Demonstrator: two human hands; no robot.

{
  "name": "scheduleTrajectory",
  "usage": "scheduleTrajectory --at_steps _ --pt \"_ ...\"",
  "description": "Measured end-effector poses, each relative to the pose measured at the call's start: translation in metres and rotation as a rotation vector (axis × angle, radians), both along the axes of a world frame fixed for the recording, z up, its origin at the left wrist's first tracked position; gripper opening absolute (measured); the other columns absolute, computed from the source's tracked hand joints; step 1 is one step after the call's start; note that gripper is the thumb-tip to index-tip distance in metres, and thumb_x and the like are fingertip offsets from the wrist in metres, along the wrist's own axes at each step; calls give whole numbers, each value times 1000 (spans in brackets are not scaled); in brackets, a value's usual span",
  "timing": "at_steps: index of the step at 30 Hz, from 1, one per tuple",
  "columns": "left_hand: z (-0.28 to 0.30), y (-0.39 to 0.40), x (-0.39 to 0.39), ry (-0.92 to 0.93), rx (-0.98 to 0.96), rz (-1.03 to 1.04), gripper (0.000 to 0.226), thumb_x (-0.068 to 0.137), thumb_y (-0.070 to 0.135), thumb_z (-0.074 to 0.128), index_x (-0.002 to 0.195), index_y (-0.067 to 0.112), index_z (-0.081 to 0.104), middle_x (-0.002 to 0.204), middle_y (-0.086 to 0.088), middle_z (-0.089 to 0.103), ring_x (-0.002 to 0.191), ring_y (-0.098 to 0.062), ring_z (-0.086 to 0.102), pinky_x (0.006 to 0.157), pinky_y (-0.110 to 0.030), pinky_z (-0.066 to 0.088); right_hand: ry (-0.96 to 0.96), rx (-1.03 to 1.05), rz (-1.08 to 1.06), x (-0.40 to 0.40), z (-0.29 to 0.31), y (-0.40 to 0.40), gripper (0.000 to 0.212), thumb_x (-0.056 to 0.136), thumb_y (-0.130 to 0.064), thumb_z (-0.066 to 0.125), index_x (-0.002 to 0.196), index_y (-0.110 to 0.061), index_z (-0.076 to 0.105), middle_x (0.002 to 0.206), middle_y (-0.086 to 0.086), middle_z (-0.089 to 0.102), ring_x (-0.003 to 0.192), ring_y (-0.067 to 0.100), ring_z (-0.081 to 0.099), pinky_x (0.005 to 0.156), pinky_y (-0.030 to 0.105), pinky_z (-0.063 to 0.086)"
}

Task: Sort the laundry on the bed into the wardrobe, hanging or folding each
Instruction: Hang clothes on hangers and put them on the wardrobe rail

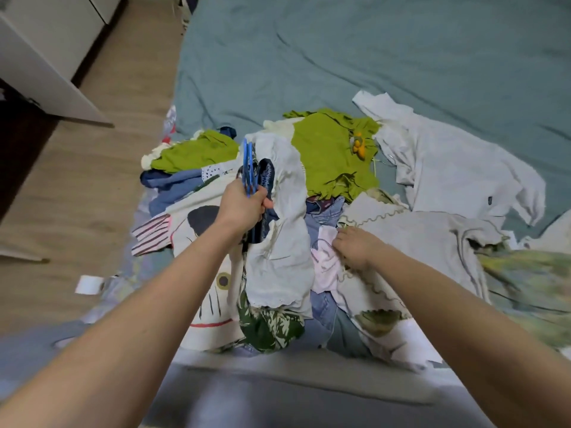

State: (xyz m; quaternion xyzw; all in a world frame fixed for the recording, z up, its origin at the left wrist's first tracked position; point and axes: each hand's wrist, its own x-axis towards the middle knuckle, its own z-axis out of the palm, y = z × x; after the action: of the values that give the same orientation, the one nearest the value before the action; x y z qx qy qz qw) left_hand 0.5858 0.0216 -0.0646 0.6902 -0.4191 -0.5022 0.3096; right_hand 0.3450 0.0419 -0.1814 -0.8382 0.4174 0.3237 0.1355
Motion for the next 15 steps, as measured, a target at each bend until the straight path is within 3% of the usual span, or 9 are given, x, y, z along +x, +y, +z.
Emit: scheduleTrajectory --at_steps 3,4,6,8,11,15 --pt "-1 2 -2 1 5 -12 32 99 6 47 68 11 52 66 -9 63 43 -11 40 48 -24 35 50 57 182 3 19 -21 40 89 -44 57 116 -15 61 124 7 60 127 24 44 116 33 15" --pt "-1 3 -3 6 10 -11 30 99 6 47 70 10 51 65 -8 63 42 -10 40 47 -23 35 72 80 203 3 29 -26 37 88 -43 59 113 -16 64 119 7 63 124 24 47 113 33 21" --pt "4 3 -5 30 22 0 25 99 6 47 74 9 51 63 -5 62 43 -10 39 45 -21 36 102 129 161 0 52 -33 33 88 -39 61 108 -13 65 109 7 66 109 26 57 86 30 41" --pt "12 -1 -11 64 33 9 21 99 5 47 78 7 51 60 -3 62 44 -11 38 43 -20 35 94 152 84 -8 77 -38 27 88 -38 63 102 -15 65 104 7 66 98 27 60 68 27 37" --pt "27 -11 -26 115 43 25 23 98 3 48 76 6 53 52 1 62 38 -6 40 39 -18 37 11 72 -61 -30 113 -42 21 87 -35 63 100 -18 65 104 4 66 97 27 60 66 27 38" --pt "55 -22 -56 155 39 -30 27 97 1 49 72 7 53 49 2 60 36 -6 41 36 -17 38 -20 -202 -363 -65 171 -40 17 89 -20 57 101 -10 65 105 14 66 97 32 62 71 30 46"
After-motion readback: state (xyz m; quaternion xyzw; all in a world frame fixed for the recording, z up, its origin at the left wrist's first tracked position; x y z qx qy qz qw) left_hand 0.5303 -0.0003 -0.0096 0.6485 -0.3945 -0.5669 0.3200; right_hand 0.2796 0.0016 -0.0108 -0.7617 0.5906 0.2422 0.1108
